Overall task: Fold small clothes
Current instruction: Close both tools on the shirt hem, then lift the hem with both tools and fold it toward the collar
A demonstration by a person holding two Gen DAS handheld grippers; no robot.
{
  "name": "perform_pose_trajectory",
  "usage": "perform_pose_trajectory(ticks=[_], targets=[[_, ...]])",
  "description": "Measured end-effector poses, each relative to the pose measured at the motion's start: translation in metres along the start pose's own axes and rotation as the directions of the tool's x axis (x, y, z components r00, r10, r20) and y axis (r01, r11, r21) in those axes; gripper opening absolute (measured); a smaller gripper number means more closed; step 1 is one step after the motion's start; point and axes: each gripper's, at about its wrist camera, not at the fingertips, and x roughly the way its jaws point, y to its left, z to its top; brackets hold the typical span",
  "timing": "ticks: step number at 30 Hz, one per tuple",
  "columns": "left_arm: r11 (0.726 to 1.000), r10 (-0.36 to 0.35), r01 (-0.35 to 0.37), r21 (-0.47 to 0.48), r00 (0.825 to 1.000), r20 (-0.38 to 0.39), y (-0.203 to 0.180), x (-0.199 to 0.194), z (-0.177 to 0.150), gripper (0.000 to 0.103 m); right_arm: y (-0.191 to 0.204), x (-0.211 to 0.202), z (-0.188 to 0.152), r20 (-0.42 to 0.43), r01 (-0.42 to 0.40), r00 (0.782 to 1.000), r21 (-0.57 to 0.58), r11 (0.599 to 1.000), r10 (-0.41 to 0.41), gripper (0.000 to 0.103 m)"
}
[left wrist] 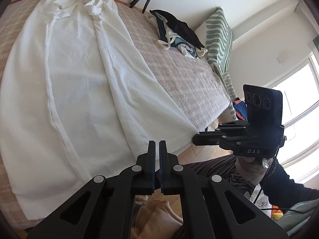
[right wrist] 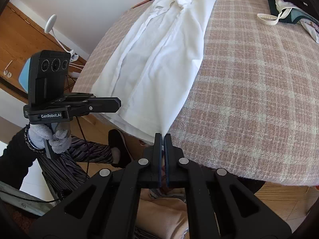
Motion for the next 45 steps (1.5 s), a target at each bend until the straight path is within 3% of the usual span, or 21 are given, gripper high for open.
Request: perform_pose_trajectory(ticks=[3, 6, 9, 12, 14, 17, 20, 21, 22, 24, 26, 29, 31, 34, 36, 37, 40, 42, 45], targets=[[1.0, 0.015, -0.015, -0.009, 1.0, 0.001, 0.004, -0.001, -0.004, 0.002, 0.006, -0.008, -0.004, 0.018, 0.032, 0.999, -0.033, 0.999, -0.031, 0.003], [0.999, 0.036, -0.037, -0.017, 0.999, -0.018, 0.008, 0.004, -0.011, 0.002, 0.002, 0.014, -0.013, -0.058, 0.072, 0.996, -0.039, 0.997, -0.074, 0.003], [0.998, 0.048, -0.049, -0.039, 0.999, -0.007, 0.009, 0.0, -0.009, 0.003, -0.004, 0.025, -0.015, -0.096, 0.06, 0.993, -0.031, 0.998, -0.063, 0.004], [0.998, 0.056, -0.055, -0.035, 0.998, 0.011, 0.006, -0.003, -0.002, 0.019, -0.008, 0.012, -0.011, -0.05, 0.037, 0.998, -0.019, 0.999, -0.038, 0.005], [0.997, 0.062, -0.062, -0.038, 0.998, -0.001, 0.005, 0.003, 0.003, 0.032, -0.012, 0.006, -0.005, -0.018, 0.011, 1.0, 0.013, 1.0, -0.011, 0.014], [0.996, 0.064, -0.066, -0.059, 0.997, -0.041, 0.006, 0.016, 0.007, 0.032, -0.021, 0.007, 0.003, -0.014, 0.012, 1.0, 0.047, 0.999, -0.011, 0.025], [0.995, 0.082, -0.086, -0.055, 0.995, -0.064, 0.008, 0.027, 0.005, 0.027, -0.025, 0.017, 0.009, -0.044, 0.01, 0.999, 0.061, 0.998, -0.007, 0.025], [0.995, 0.079, -0.083, -0.052, 0.994, -0.069, 0.008, 0.029, 0.005, 0.019, -0.026, 0.023, 0.011, -0.053, 0.014, 0.999, 0.064, 0.998, -0.011, 0.025], [0.996, 0.073, -0.076, -0.046, 0.995, -0.071, 0.008, 0.031, 0.003, 0.001, -0.024, 0.029, 0.012, -0.064, 0.022, 0.998, 0.066, 0.998, -0.017, 0.025], [0.996, 0.08, -0.082, -0.032, 0.995, -0.062, 0.007, 0.03, 0.003, 0.002, -0.019, 0.032, 0.013, -0.053, 0.032, 0.998, 0.036, 0.999, -0.03, 0.024], [0.997, 0.053, -0.055, -0.052, 0.998, -0.046, 0.006, 0.023, 0.002, 0.002, -0.01, 0.034, 0.016, -0.06, 0.046, 0.997, 0.004, 0.999, -0.046, 0.004], [0.998, 0.024, -0.024, -0.055, 1.0, 0.002, 0.004, 0.005, -0.002, 0.002, 0.012, 0.02, 0.011, -0.022, 0.074, 0.997, -0.086, 0.993, -0.077, 0.004], [0.998, 0.053, -0.054, -0.043, 0.998, -0.024, 0.008, 0.01, -0.008, 0.002, 0.026, 0.021, 0.006, -0.01, 0.16, 0.986, -0.18, 0.971, -0.164, 0.004], [0.994, 0.087, -0.09, -0.055, 0.995, -0.039, 0.017, 0.018, -0.016, 0.002, 0.02, 0.041, 0.001, -0.086, 0.181, 0.977, -0.173, 0.968, -0.197, 0.004], [0.992, 0.12, -0.121, -0.038, 0.992, -0.035, 0.014, 0.013, -0.016, 0.004, 0.017, 0.037, 0.001, -0.08, 0.178, 0.978, -0.177, 0.968, -0.195, 0.004], [0.989, 0.145, -0.146, -0.019, 0.988, -0.047, 0.011, 0.01, -0.014, 0.009, 0.015, 0.032, 0.001, -0.068, 0.18, 0.979, -0.172, 0.969, -0.194, 0.01], [0.988, 0.149, -0.148, 0.037, 0.989, -0.022, 0.001, -0.009, -0.016, 0.012, -0.001, 0.015, 0.004, -0.02, 0.142, 0.989, -0.106, 0.984, -0.145, 0.041], [0.985, 0.165, -0.164, 0.054, 0.986, 0.003, -0.002, -0.025, -0.019, 0.013, -0.018, 0.008, 0.005, 0.005, 0.091, 0.996, -0.056, 0.994, -0.091, 0.042], [0.973, 0.228, -0.229, 0.008, 0.972, 0.05, 0.012, -0.052, -0.022, 0.024, -0.033, 0.01, 0.011, 0.009, 0.051, 0.999, 0.014, 0.999, -0.051, 0.042]])
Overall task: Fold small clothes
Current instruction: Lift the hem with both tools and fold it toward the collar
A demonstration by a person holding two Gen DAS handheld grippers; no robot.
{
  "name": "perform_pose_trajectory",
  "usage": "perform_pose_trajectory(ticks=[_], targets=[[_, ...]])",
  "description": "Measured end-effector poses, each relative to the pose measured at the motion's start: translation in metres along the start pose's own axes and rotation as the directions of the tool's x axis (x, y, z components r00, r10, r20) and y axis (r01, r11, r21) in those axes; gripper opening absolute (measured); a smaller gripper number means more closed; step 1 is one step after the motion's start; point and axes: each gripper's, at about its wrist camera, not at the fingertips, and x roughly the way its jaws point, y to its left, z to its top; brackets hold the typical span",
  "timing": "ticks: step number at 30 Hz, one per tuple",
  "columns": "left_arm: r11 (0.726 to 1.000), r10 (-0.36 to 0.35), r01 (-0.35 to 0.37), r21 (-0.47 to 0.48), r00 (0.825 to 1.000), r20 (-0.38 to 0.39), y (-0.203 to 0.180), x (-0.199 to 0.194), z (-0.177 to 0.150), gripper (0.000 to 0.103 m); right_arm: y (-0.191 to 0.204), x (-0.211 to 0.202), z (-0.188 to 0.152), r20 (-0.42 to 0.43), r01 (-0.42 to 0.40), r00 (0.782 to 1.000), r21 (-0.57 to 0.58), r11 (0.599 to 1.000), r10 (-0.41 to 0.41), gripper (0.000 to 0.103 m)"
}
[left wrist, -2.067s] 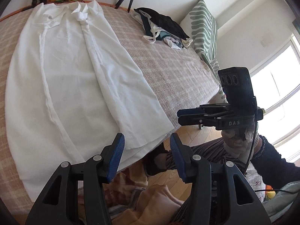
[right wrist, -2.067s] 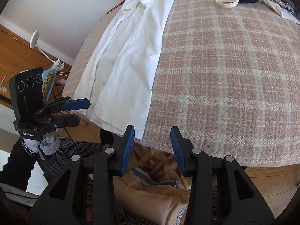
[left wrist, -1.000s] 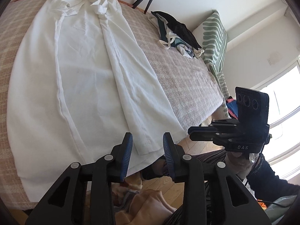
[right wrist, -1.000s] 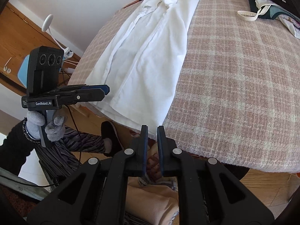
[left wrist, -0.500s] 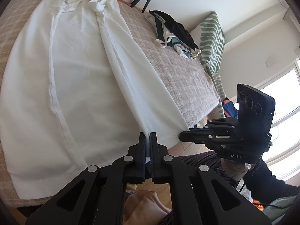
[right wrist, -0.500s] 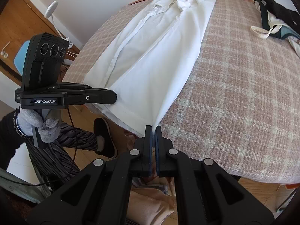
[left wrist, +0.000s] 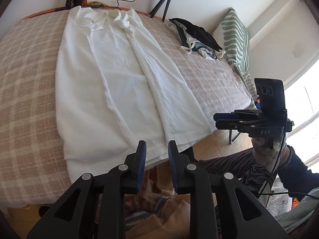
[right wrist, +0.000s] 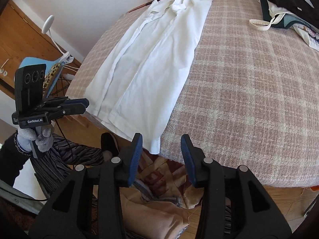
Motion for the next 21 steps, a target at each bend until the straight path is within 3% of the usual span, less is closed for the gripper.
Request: perform_pose_trajectory(ticks=[7, 12, 17, 19, 20, 21], targets=[[0.978, 0.123, -0.12, -0.172, 0.992, 0.002, 0.062, -0.019, -0.006, 0.025, -0.002, 0.033, 0.009, -0.043, -0.052, 0.998, 0.076, 0.996, 0.056, 0.042], [0.966, 0.067, -0.076, -0.246, 0.997, -0.045, 0.08, -0.008, -0.013, 0.026, 0.0, 0.038, 0.009, -0.045, -0.12, 0.991, 0.117, 0.986, 0.126, 0.042], [0.949, -0.026, 0.021, -0.316, 1.0, -0.011, 0.094, -0.008, -0.015, 0.026, 0.001, 0.038, 0.008, -0.042, -0.14, 0.988, 0.116, 0.983, 0.146, 0.042], [0.944, -0.053, 0.048, -0.327, 0.999, -0.007, 0.097, -0.005, -0.014, 0.017, 0.0, 0.038, 0.007, -0.04, -0.147, 0.988, 0.12, 0.982, 0.152, 0.042], [0.946, -0.052, 0.046, -0.321, 0.999, -0.01, 0.096, -0.006, -0.014, 0.003, -0.001, 0.036, 0.007, -0.039, -0.146, 0.988, 0.12, 0.982, 0.152, 0.04], [0.948, -0.055, 0.05, -0.314, 0.998, -0.008, 0.093, -0.007, -0.014, 0.004, 0.0, 0.035, 0.008, -0.039, -0.139, 0.989, 0.119, 0.983, 0.145, 0.037]])
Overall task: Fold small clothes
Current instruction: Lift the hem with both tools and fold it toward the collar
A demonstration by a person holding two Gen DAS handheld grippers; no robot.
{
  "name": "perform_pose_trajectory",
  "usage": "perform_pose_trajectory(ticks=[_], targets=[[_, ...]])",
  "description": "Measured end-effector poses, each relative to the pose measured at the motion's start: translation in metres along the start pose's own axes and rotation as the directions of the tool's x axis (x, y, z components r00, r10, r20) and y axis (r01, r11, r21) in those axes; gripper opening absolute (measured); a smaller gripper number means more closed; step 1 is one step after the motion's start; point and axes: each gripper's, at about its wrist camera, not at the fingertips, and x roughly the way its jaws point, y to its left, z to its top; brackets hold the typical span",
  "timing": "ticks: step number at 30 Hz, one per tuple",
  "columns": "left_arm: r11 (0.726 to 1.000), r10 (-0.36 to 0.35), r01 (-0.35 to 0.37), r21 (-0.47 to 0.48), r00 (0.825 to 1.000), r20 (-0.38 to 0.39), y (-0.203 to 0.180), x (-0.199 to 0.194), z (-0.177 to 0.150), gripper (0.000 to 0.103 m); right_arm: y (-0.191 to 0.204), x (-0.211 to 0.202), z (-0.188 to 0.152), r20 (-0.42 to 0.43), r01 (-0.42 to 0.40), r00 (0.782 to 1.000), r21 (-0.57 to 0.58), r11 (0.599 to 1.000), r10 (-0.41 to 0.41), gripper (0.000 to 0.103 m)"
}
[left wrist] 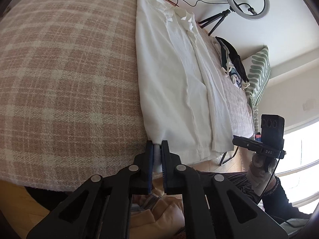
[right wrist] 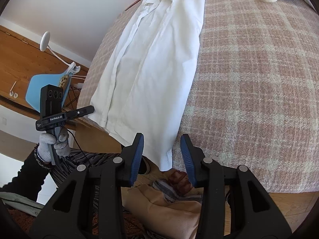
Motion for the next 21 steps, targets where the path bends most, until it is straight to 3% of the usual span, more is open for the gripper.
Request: perform_pose_trajectory(ticks=[2, 4, 9, 11, 13, 15, 17, 21], targets=[[1.0, -0.004, 0.003, 0.031, 1.0, 0.022, -0.009, -0.009, -0.006, 0.004, 0.0, 0.0, -0.001, -0.019, 0.002, 1.0, -0.007, 1.0, -0.002, 0.02], [0.997, 0.025, -0.028, 0.069, 0.998, 0.049, -0.014, -0.015, -0.011, 0.004, 0.002, 0.003, -0.004, -0.032, -0.002, 0.999, -0.019, 1.0, 0.002, 0.02], [0.999, 0.014, -0.015, 0.028, 0.999, 0.039, -0.004, -0.013, -0.009, 0.004, 0.001, 0.006, -0.004, -0.035, -0.016, 0.999, -0.013, 1.0, 0.016, 0.02], [1.0, 0.029, -0.029, -0.004, 0.999, 0.017, -0.001, -0.008, -0.004, 0.023, -0.001, 0.007, -0.003, -0.037, -0.032, 0.999, -0.002, 0.999, 0.032, 0.02], [1.0, 0.009, -0.008, -0.015, 1.0, 0.01, 0.001, -0.005, -0.004, 0.026, -0.001, 0.009, -0.002, -0.038, -0.037, 0.999, 0.003, 0.999, 0.037, 0.02], [1.0, -0.001, 0.001, 0.011, 1.0, 0.015, -0.002, -0.003, -0.005, 0.024, -0.001, 0.009, -0.002, -0.042, -0.04, 0.998, 0.0, 0.999, 0.04, 0.019], [1.0, -0.005, 0.004, 0.019, 1.0, 0.001, -0.004, 0.001, -0.004, 0.003, 0.003, 0.012, -0.003, -0.05, -0.037, 0.998, 0.008, 0.999, 0.037, 0.009], [0.999, -0.05, 0.049, 0.009, 0.998, 0.027, -0.008, -0.009, -0.003, 0.004, 0.003, 0.008, -0.003, -0.034, -0.069, 0.997, 0.042, 0.997, 0.07, 0.007]])
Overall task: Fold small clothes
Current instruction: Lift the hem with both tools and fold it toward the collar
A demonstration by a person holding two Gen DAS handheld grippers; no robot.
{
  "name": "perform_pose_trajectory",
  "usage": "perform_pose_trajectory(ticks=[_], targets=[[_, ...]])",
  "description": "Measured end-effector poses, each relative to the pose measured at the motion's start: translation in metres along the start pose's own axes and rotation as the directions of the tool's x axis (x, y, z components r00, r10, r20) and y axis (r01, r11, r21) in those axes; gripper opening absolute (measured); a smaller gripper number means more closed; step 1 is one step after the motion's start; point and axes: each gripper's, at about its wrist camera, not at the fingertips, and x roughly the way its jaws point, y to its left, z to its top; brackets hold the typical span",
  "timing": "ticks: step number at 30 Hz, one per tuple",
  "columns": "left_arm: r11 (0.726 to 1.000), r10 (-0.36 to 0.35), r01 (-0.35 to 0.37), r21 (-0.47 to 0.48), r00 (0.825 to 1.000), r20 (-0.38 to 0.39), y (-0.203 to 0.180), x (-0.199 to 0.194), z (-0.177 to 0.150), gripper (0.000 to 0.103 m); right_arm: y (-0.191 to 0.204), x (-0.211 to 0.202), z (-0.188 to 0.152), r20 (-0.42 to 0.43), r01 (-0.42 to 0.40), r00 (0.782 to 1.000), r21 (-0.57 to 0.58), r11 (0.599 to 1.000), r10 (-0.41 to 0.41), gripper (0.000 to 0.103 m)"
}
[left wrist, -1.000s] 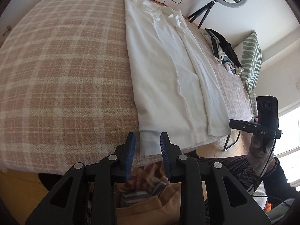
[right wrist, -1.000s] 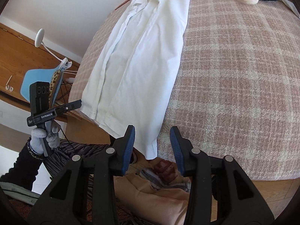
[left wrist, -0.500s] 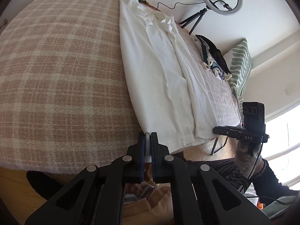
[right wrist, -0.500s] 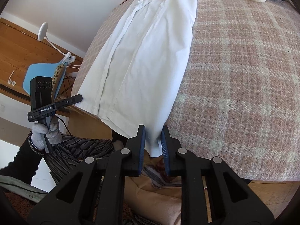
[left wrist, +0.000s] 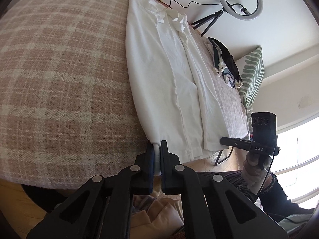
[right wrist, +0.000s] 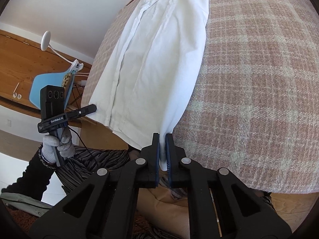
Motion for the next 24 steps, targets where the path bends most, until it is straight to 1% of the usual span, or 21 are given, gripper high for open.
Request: perform_pose_trajectory(ticks=[4, 7, 9, 13, 17, 19, 22, 24], targets=[[0.998, -0.056, 0.057, -0.018, 0.997, 0.058, -0.007, -0.015, 0.011, 0.004, -0.002, -0.013, 0.007, 0.048, -0.073, 0.996, 0.046, 0.996, 0.071, 0.006], [0.995, -0.083, 0.088, -0.044, 0.991, 0.103, -0.01, -0.022, 0.026, 0.004, 0.0, -0.021, 0.019, 0.089, -0.104, 0.991, 0.062, 0.993, 0.098, 0.006], [0.995, -0.086, 0.091, -0.043, 0.989, 0.123, -0.012, -0.022, 0.038, 0.004, 0.003, -0.027, 0.029, 0.111, -0.113, 0.988, 0.062, 0.992, 0.106, 0.006], [0.994, -0.085, 0.094, -0.055, 0.986, 0.144, -0.015, -0.015, 0.065, 0.004, 0.006, -0.032, 0.057, 0.149, -0.089, 0.986, 0.059, 0.994, 0.079, 0.006], [0.995, -0.051, 0.064, -0.074, 0.986, 0.16, -0.009, -0.005, 0.09, 0.004, -0.004, -0.032, 0.089, 0.187, -0.079, 0.98, 0.093, 0.993, 0.06, 0.006], [0.996, -0.024, 0.037, -0.078, 0.986, 0.166, -0.005, 0.001, 0.102, 0.004, -0.007, -0.03, 0.103, 0.197, -0.055, 0.98, 0.101, 0.993, 0.034, 0.006], [0.994, -0.007, 0.024, -0.103, 0.987, 0.162, 0.002, 0.011, 0.115, 0.004, -0.008, -0.027, 0.122, 0.204, -0.004, 0.979, 0.092, 0.996, -0.015, 0.006], [0.993, -0.001, 0.02, -0.118, 0.987, 0.162, 0.006, 0.016, 0.122, 0.004, -0.012, -0.024, 0.134, 0.214, 0.003, 0.976, 0.096, 0.995, -0.024, 0.006]])
